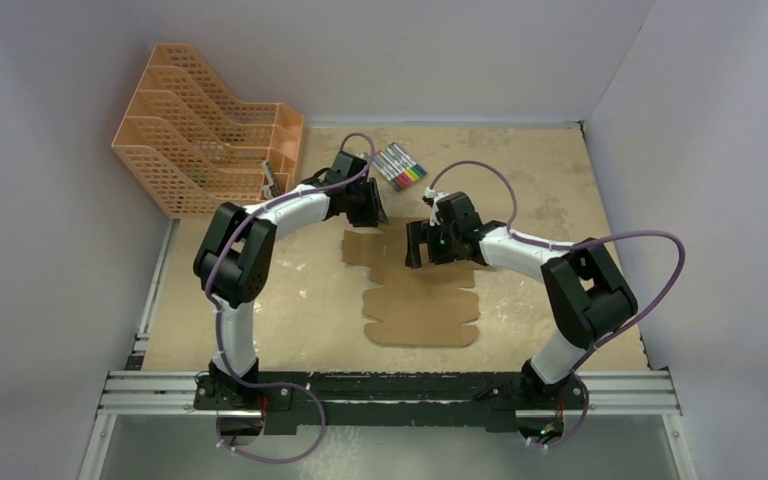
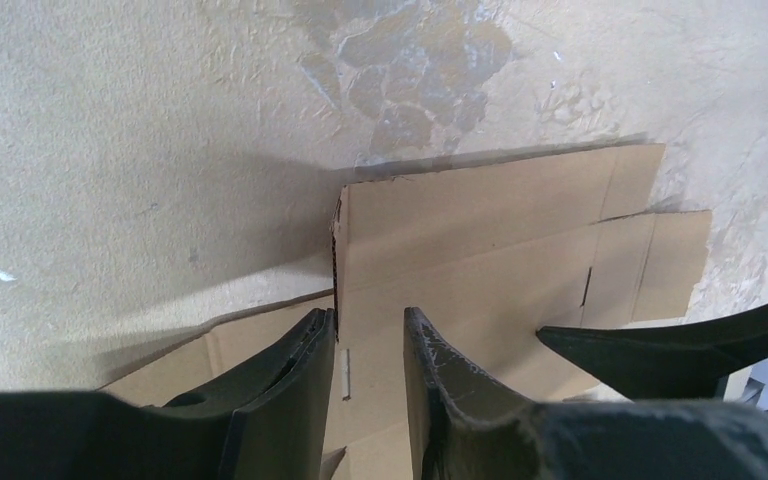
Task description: Fold the paper box
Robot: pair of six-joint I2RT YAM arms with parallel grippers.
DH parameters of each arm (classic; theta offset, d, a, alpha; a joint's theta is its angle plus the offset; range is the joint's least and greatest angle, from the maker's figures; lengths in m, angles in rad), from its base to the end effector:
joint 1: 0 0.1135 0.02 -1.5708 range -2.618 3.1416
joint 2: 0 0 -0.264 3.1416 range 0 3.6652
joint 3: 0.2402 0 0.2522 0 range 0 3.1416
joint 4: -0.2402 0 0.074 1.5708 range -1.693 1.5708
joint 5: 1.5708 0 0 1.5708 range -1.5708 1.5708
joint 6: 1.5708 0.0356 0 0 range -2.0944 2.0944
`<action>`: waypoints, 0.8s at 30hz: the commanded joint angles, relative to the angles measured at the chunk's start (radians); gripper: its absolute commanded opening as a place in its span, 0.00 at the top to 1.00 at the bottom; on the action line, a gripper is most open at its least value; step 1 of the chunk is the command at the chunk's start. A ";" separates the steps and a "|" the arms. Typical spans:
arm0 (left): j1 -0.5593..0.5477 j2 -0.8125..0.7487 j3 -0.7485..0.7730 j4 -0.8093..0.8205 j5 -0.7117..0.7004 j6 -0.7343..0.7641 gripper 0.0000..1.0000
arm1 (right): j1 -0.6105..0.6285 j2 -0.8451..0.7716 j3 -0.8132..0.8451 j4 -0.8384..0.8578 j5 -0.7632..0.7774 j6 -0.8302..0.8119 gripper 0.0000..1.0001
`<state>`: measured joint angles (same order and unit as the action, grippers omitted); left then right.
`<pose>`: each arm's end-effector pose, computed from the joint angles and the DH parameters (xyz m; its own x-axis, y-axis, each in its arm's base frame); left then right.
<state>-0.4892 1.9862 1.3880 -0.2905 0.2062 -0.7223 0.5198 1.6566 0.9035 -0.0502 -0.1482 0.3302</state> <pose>0.3773 -0.2091 0.1822 -0.8935 -0.2574 -0.3679 -0.0224 0.8439 -0.5360 0.2909 0.1725 0.1742 -0.7790 -0.0763 -0.6224 -0.3464 0.8798 0.3256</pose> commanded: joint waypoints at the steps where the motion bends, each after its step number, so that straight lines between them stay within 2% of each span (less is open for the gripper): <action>1: -0.004 -0.039 -0.004 0.054 0.025 -0.009 0.70 | 0.009 0.026 0.016 0.012 -0.014 0.016 0.03; 6: -0.011 -0.012 -0.013 0.069 0.017 -0.005 0.74 | 0.011 0.029 0.034 0.009 -0.022 0.022 0.03; 11: -0.011 -0.012 0.011 0.013 -0.047 0.078 0.81 | 0.010 0.009 0.094 -0.073 -0.031 -0.007 0.03; 17: -0.008 -0.043 0.020 -0.002 -0.087 0.189 0.99 | -0.023 -0.009 0.232 -0.200 -0.018 -0.153 0.03; 24: -0.009 -0.086 0.014 0.021 -0.075 0.295 1.00 | -0.131 0.039 0.420 -0.312 -0.166 -0.322 0.03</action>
<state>-0.4942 1.9835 1.3773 -0.3016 0.1436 -0.5308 0.4511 1.6718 1.2049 -0.2707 -0.2016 0.1402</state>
